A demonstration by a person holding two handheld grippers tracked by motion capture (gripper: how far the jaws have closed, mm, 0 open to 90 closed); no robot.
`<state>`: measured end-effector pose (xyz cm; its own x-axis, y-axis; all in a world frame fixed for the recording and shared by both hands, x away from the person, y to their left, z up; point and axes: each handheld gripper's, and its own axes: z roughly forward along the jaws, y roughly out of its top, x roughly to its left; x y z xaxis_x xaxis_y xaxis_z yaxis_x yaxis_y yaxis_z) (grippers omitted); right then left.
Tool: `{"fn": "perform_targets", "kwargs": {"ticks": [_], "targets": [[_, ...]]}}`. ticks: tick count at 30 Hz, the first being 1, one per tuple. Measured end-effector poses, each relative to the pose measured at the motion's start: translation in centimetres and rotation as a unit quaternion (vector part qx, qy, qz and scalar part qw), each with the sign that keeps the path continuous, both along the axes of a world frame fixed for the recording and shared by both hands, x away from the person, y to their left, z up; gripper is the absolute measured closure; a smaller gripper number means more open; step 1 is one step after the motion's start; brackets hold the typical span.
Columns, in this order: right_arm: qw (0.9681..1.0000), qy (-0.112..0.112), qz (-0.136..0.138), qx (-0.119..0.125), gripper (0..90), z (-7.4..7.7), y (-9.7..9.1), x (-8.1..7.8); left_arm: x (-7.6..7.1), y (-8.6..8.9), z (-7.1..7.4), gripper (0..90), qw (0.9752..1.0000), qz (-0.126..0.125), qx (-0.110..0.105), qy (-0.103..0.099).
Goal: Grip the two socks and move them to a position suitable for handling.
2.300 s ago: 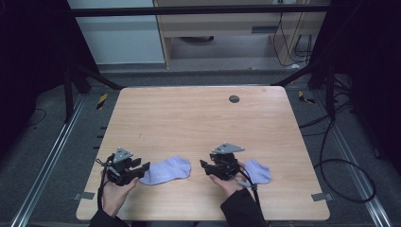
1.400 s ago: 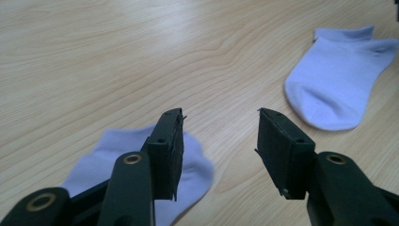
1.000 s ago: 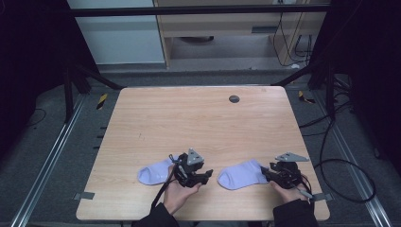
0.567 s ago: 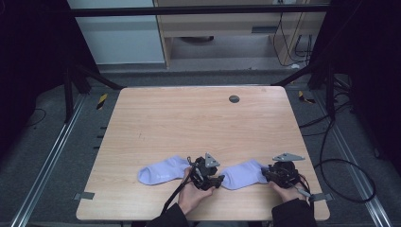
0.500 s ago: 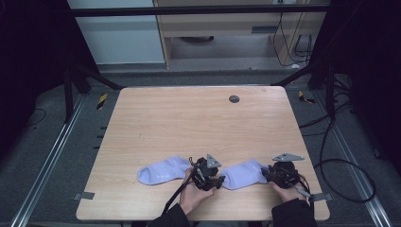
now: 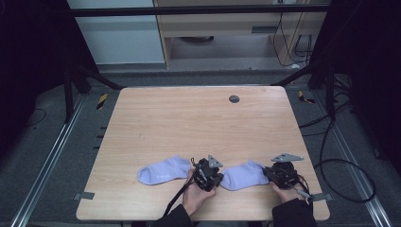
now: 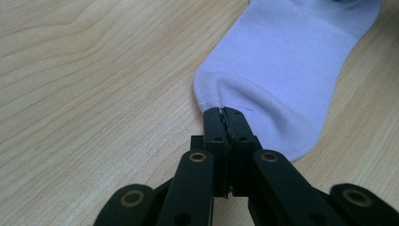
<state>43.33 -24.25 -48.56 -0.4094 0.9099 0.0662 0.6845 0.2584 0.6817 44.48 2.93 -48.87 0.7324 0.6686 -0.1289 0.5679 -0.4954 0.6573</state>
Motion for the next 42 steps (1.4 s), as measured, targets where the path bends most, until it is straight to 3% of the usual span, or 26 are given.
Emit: {"fn": "perform_targets", "kwargs": {"ticks": [6, 10, 13, 16, 21, 29, 33, 42], "targets": [[0.9993, -0.03, 0.008, 0.023, 85.4, 2.0, 0.8, -1.9, -0.6, 1.9, 1.9, 89.1, 0.9997, -0.015, -0.02, -0.003], [0.9982, -0.047, 0.02, 0.032, 85.2, 2.7, 1.7, -3.1, -1.1, 3.0, 2.8, 89.1, 0.9996, -0.024, -0.017, -0.005], [0.9975, -0.045, 0.028, 0.047, 85.0, 2.6, 2.6, -3.8, -1.8, 4.5, 3.4, 89.1, 0.9995, -0.029, -0.006, -0.014], [0.9972, -0.039, 0.04, 0.049, 84.8, 2.2, 3.5, -4.1, -2.0, 5.3, 3.4, 89.1, 0.9996, -0.026, -0.001, -0.013], [0.9974, -0.024, 0.055, 0.041, 84.5, 1.1, 5.3, -3.9, -2.0, 6.6, 2.1, 89.0, 0.9998, -0.017, 0.01, -0.001], [0.9976, -0.006, 0.063, 0.027, 79.7, 0.1, 5.9, -3.8, -2.2, 7.0, 0.7, 88.2, 0.9994, -0.018, 0.03, 0.005], [0.9979, -0.002, 0.061, 0.023, 70.1, -0.1, 5.9, -3.8, -2.2, 7.1, 0.7, 81.0, 0.9996, -0.013, 0.027, -0.002], [0.9979, -0.034, 0.041, 0.036, 57.9, 0.5, 5.3, -3.5, -2.0, 9.7, 2.8, 58.5, 0.9988, 0.025, -0.002, -0.042]]}}
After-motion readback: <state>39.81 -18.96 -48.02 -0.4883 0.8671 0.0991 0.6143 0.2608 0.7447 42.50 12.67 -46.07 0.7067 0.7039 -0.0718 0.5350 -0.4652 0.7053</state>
